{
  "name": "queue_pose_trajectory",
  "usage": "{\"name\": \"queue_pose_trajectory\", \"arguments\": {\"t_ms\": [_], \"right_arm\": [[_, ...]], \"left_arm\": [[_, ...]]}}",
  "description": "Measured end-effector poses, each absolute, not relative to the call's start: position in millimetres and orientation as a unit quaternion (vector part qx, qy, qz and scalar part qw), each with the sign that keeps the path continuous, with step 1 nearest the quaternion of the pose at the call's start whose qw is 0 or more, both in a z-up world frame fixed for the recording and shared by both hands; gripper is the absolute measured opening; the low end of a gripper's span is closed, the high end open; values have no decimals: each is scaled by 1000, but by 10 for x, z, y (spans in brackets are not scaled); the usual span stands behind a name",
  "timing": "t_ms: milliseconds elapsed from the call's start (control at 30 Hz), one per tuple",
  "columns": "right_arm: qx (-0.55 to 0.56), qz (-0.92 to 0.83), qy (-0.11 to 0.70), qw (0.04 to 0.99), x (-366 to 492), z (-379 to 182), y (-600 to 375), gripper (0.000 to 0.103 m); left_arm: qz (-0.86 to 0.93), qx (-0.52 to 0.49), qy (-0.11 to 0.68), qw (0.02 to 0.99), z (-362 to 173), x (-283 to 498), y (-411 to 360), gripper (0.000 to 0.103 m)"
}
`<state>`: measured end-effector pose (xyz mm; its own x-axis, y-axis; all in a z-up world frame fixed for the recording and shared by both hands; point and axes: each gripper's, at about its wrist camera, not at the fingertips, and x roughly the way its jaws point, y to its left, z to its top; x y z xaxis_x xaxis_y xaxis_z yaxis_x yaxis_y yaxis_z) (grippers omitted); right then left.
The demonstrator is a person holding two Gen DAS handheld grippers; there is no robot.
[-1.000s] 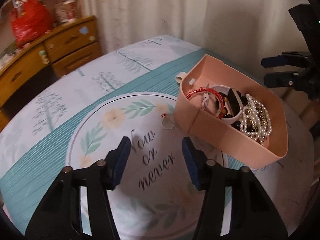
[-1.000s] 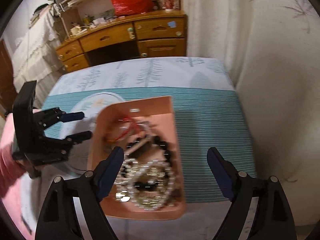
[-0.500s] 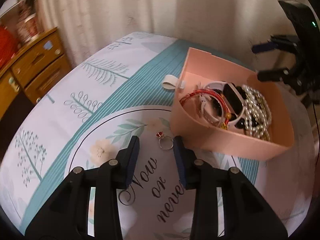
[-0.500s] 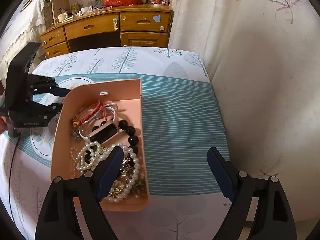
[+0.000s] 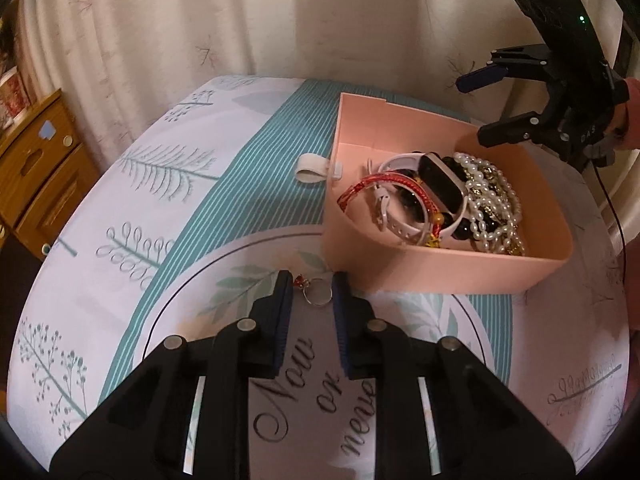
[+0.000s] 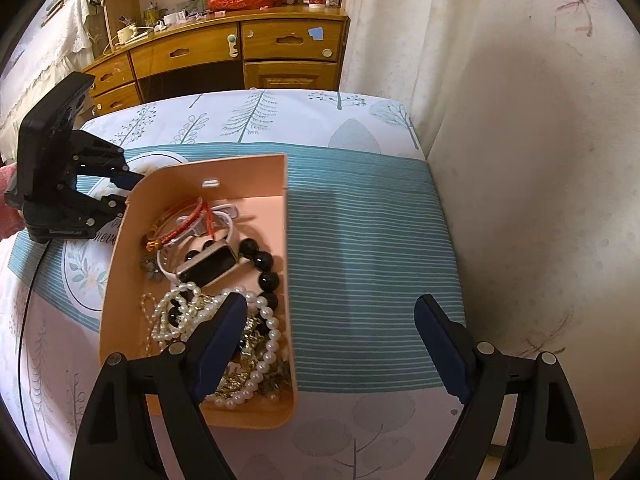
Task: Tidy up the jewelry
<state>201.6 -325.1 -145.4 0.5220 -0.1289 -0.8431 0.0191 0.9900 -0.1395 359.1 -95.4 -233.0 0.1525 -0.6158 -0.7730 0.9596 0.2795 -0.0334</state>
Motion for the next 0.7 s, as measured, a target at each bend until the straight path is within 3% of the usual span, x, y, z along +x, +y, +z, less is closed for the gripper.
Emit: {"name": "queue_pose_trajectory", "arguments": {"t_ms": [333,367,700], "right_arm": [[-45,-40,480,875,1936,-1367,-3272,87],[-42,-40,480,875,1922,-1362,-3280,87],[-21,-10,477,878,1699,-1296,-3389,87]], "left_arm": [[-516,249,344,744,-2327,3448,-983,17],[-510,243,344,750,-2317,3435,-972,6],[-454,232,375,774,-2292,3054,-903,1]]}}
